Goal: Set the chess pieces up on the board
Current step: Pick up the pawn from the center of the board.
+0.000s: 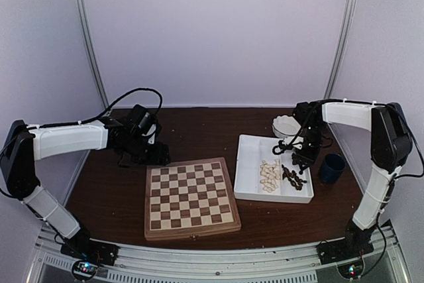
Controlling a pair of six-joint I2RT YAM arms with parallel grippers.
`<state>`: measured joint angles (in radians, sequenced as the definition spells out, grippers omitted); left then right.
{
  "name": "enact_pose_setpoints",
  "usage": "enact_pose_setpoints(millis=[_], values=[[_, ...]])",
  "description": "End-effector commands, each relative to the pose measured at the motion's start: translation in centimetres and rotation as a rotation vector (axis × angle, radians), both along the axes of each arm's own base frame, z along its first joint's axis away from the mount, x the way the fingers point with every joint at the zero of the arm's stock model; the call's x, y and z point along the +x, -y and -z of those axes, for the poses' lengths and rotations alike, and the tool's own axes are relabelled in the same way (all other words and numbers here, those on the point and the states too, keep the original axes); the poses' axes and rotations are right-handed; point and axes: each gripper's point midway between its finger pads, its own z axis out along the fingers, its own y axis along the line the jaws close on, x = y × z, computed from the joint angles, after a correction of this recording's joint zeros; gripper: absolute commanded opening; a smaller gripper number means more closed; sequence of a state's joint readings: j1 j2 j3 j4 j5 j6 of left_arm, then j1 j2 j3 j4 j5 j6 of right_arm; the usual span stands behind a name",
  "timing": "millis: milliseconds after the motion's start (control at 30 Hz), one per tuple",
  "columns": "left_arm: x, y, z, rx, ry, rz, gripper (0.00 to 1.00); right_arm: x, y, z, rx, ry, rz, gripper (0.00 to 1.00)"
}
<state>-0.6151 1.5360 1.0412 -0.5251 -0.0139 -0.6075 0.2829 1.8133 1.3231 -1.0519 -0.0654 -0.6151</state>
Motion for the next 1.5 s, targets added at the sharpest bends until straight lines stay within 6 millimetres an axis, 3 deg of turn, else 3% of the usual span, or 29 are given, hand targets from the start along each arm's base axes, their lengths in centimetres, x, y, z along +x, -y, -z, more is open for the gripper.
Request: enact_pose_setpoints(millis=[0,200,667,933,1200,1467], values=[[0.4,0.4,-0.3,-0.032,0.018,-0.002,0.72,0.1,0.6,0.1,-0.044,-0.014,-0.013,0.29],[0.3,0.4,0.0,-0.030,0.012,-0.005,0.72,-0.2,0.7,1.2,-0.054,-0.041,-0.023,0.28],[-0.2,0.0,0.5,-0.028,-0.003,-0.016,0.72,-0.2,0.1,2.3,-0.052,-0.058,-0.040,0.13],[-0.6,0.4,0.5,-0.049,-0.020,-0.001,0.72,0.1,0.1,2.4,-0.050,-0.036,-0.031,0.07],[-0.6,0.4,0.6,-0.053,-0.024,-0.005,0.72,0.4,0.1,2.7,-0.054,-0.026,-0.024,0.11],[-0.8,0.3,0.5,-0.053,-0.020,-0.004,0.72,0.4,-0.2,1.8,-0.045,-0.007,-0.027,0.04]])
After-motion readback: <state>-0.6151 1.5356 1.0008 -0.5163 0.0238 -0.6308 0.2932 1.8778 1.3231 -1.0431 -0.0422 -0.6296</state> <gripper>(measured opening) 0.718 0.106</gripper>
